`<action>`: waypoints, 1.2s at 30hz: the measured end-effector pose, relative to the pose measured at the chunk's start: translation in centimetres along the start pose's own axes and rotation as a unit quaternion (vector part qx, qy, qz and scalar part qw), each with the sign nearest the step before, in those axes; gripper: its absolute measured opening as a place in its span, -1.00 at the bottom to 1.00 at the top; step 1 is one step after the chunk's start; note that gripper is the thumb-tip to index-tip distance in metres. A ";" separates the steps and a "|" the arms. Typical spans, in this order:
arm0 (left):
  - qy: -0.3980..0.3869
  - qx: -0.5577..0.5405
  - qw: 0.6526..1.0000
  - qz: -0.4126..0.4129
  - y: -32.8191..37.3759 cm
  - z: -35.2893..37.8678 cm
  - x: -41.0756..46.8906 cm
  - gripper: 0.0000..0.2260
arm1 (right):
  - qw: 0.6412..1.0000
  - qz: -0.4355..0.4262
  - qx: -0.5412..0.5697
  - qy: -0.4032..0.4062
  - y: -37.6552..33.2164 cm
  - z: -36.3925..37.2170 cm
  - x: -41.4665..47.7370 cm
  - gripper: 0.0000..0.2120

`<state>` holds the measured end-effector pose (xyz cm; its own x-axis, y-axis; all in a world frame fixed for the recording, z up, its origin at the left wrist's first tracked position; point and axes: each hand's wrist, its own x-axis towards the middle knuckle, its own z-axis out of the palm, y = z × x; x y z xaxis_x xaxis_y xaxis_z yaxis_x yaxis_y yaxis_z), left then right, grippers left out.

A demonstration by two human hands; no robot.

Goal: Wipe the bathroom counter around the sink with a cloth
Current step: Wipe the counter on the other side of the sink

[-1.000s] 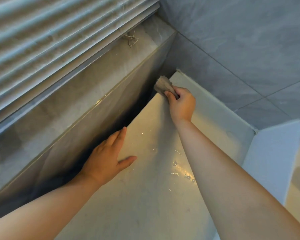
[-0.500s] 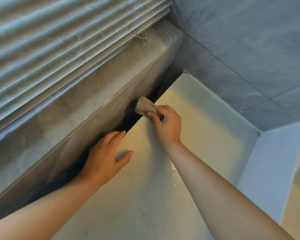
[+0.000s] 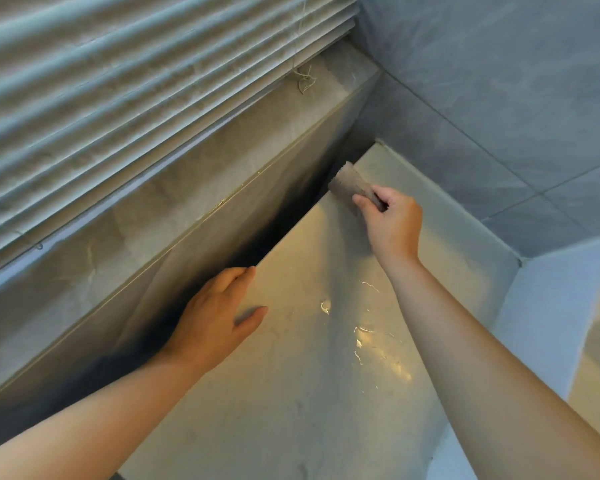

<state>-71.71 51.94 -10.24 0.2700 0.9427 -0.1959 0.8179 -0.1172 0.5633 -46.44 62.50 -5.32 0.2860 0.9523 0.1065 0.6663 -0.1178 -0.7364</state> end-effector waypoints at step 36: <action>-0.019 0.042 0.999 0.004 -1.4 1.6 -1.3 -0.31 | 0.999 0.006 -0.049 -0.001 5.1 -0.7 -4.0 -0.78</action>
<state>-72.39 50.33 -12.05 0.2934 0.9297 -0.2229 0.8556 -0.1513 0.4950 -43.71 57.87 -9.08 0.2929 0.9512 0.0967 0.7268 -0.1558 -0.6690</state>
